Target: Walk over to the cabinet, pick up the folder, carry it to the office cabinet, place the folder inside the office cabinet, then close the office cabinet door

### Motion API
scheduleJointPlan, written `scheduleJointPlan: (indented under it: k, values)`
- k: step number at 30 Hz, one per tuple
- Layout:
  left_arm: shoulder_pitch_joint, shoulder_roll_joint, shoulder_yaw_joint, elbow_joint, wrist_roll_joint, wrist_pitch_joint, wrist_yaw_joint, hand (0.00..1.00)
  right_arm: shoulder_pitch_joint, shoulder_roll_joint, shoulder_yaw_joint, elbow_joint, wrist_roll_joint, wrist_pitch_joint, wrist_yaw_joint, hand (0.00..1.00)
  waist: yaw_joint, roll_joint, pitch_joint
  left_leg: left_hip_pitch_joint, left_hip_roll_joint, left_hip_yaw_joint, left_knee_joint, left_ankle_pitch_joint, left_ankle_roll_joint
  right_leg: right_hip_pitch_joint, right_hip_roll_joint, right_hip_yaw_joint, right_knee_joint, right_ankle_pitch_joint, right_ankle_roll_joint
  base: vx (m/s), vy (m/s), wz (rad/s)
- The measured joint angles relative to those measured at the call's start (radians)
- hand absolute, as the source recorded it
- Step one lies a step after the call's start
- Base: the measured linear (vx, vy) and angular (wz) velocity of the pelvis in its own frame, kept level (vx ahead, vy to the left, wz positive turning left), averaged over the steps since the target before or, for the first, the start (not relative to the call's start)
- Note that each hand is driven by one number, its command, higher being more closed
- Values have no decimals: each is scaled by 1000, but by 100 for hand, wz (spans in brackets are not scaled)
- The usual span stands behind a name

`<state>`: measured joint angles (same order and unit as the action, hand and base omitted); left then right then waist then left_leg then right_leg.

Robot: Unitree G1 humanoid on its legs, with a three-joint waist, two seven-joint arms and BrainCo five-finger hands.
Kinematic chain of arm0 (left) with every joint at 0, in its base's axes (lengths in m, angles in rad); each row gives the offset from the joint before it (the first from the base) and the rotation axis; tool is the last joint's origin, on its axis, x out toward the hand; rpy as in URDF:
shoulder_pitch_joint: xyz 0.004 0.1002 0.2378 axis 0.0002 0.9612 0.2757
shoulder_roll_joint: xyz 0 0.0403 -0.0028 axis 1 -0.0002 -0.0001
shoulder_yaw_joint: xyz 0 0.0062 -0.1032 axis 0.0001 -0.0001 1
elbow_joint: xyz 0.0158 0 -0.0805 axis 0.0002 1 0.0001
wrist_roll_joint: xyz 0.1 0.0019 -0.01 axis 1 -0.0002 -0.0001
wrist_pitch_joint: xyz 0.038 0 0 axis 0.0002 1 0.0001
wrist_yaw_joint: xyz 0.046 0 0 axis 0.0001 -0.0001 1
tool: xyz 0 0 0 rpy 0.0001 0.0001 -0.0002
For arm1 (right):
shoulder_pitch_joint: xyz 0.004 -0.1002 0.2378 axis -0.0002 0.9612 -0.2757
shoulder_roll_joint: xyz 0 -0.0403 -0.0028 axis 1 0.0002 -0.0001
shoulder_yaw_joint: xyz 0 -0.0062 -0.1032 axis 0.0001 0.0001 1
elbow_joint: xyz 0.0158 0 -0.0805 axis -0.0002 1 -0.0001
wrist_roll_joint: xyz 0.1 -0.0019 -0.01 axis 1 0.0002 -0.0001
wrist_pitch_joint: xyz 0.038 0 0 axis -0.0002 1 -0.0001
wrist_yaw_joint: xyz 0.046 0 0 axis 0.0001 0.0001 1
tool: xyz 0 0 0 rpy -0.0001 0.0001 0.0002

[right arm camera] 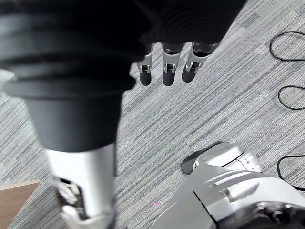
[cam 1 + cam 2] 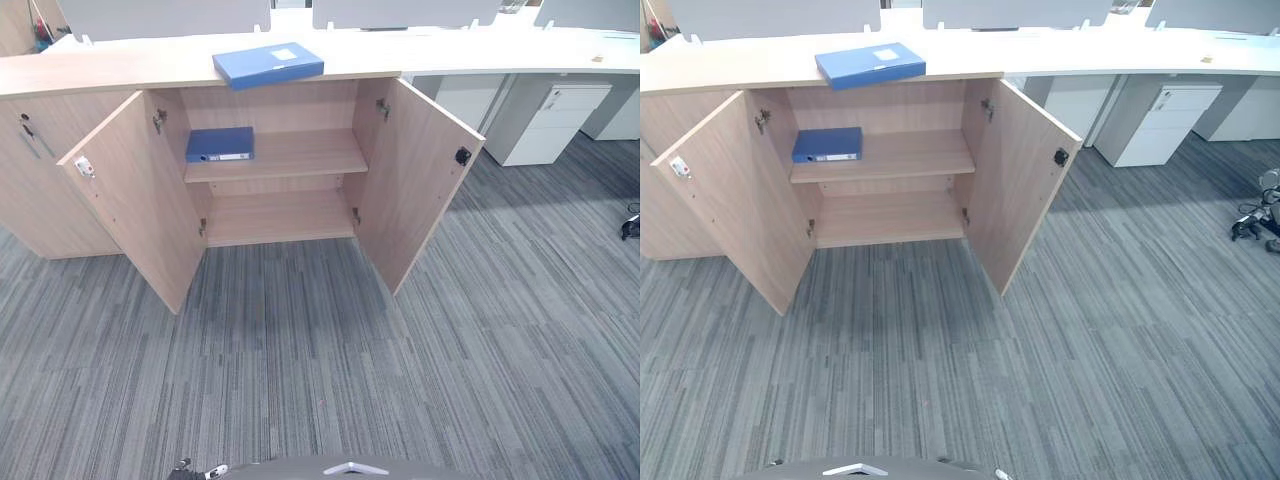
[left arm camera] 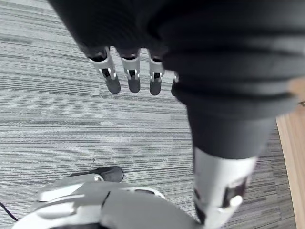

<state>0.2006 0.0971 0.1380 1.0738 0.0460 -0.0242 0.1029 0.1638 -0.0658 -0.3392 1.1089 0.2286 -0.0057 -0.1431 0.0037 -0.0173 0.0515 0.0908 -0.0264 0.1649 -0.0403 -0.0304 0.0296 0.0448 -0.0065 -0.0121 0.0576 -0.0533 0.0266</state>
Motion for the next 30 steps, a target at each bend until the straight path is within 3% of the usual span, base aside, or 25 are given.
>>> scheduleJointPlan:
  k: [6, 24, 30]
  values:
    - [-23, 10, 0, 6, 26, -1, -1, 0, -32, 15, -25, 7, -39, 0, -1, 0, -3, -8, 19, 35, -9, 1, -36, 9, -5, 30, -5, -7, -35, 5, 8, 69, 16, 2]
    - [-32, 9, -10, 8, 38, -1, -1, 0, -56, -2, 22, 7, -81, 1, -1, 0, -5, 6, 45, 22, -8, 13, -46, 25, -15, 26, -4, -9, -65, 30, 14, -51, -18, -1]
    - [-46, 14, -16, 8, 49, 0, -1, 0, -65, -3, 25, 7, -101, 2, -2, 0, -3, -9, 54, -3, -8, 43, -46, 15, -5, 0, -5, 8, -79, 36, 11, -7, -10, -16]
